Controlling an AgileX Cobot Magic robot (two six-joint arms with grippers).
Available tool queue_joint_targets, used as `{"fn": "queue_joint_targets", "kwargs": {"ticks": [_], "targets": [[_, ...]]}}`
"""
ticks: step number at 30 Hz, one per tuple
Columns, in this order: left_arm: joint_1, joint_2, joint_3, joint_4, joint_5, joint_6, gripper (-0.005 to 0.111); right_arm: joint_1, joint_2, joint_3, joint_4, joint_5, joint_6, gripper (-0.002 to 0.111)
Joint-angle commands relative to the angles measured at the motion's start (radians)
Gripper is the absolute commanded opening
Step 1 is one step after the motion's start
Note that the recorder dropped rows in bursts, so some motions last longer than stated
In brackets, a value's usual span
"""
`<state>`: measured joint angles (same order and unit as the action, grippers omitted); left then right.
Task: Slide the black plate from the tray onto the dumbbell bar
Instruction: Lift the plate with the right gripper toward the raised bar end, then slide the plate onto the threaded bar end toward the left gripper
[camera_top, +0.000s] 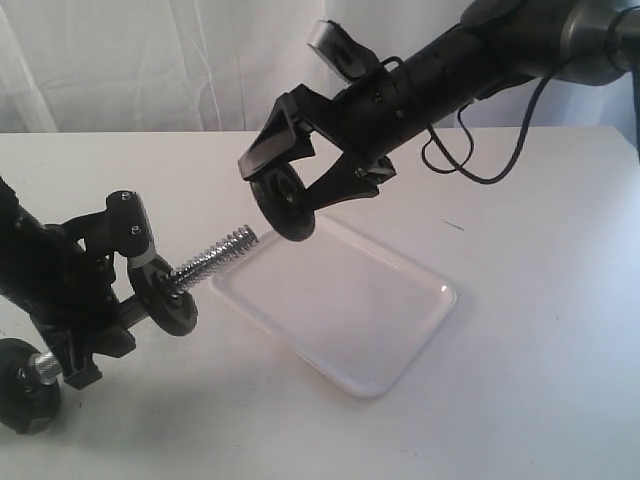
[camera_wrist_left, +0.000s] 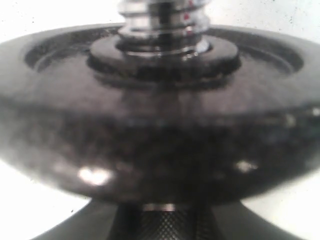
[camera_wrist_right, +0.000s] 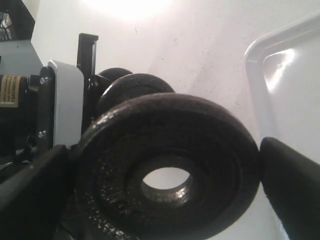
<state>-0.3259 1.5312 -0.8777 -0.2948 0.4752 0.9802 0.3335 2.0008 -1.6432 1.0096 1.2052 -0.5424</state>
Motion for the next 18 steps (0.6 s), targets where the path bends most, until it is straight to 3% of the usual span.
{"fn": "queue_joint_targets", "kwargs": {"ticks": [1,18], "targets": [[-0.001,-0.04,-0.025,-0.064,-0.042,0.006,0.0,0.033,-0.019,-0.007,0.062,0.016,0.004,0.0],[-0.001,-0.069,-0.025,-0.064,-0.04,0.015,0.0,0.038,0.034,-0.007,0.085,0.016,-0.037,0.0]]}}
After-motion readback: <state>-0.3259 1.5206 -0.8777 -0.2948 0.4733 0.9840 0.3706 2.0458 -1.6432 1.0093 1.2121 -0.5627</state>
